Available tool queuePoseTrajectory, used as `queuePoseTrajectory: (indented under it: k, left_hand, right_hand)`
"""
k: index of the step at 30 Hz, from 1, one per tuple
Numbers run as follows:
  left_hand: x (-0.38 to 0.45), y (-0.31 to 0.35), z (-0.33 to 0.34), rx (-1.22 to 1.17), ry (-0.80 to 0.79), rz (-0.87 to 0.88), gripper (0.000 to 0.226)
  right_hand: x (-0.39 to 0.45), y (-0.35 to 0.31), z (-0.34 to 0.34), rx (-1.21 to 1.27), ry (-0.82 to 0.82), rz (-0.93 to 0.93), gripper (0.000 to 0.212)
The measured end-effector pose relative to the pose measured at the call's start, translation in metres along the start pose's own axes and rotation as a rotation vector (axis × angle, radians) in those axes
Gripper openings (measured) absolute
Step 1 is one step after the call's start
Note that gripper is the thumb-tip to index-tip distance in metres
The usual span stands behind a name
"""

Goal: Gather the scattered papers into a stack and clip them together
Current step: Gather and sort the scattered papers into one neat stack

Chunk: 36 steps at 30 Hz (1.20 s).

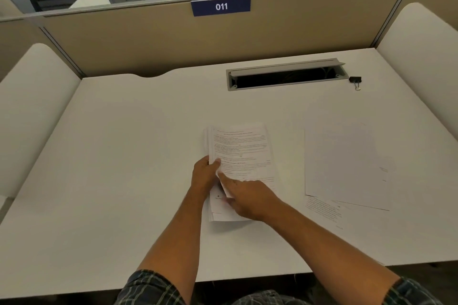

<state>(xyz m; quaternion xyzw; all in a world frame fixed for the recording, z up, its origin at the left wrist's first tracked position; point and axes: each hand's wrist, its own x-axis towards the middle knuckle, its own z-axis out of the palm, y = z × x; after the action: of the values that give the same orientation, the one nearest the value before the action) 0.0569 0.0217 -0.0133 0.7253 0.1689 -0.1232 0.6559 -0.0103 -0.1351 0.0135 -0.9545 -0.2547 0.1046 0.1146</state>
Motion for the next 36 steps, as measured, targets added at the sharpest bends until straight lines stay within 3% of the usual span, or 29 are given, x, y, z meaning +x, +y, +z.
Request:
queuePoseTrajectory:
  k: [3,5,8,12,15,19,23,26,32,36]
  left_hand:
    - [0.004,-0.007,-0.003,0.044,-0.028,0.042,0.022]
    - [0.008,-0.008,-0.005,0.057,-0.029,0.048,0.025]
    - [0.013,-0.012,-0.006,0.067,-0.033,0.048,0.029]
    - [0.017,-0.015,-0.008,0.074,-0.046,0.062,0.035]
    - [0.020,-0.013,-0.010,0.081,-0.084,0.072,0.041]
    - [0.019,-0.006,-0.011,0.097,-0.121,0.074,0.049]
    - [0.016,-0.004,-0.015,0.086,-0.157,0.097,0.074]
    - [0.012,-0.003,-0.017,0.087,-0.189,0.122,0.089]
    - [0.010,0.000,-0.016,0.171,-0.214,0.145,0.093]
    - [0.010,-0.001,-0.015,0.188,-0.188,0.127,0.099]
  right_hand:
    - [-0.005,0.017,-0.024,0.201,-0.164,0.127,0.084]
    - [-0.010,0.040,-0.037,0.296,-0.057,0.330,0.071]
    - [-0.023,0.082,-0.049,0.151,0.052,0.707,0.062]
    - [-0.045,0.125,-0.049,0.043,-0.112,1.070,0.084]
    - [-0.050,0.136,-0.040,0.093,-0.151,1.098,0.080]
    - [-0.045,0.136,-0.040,0.058,-0.124,1.074,0.051]
    - [-0.038,0.136,-0.041,0.060,-0.101,1.085,0.027]
    - [-0.036,0.134,-0.035,0.041,-0.089,1.067,0.027]
    - [-0.043,0.136,-0.041,-0.083,-0.065,1.065,0.011]
    - [-0.036,0.124,-0.068,0.008,0.132,0.958,0.021]
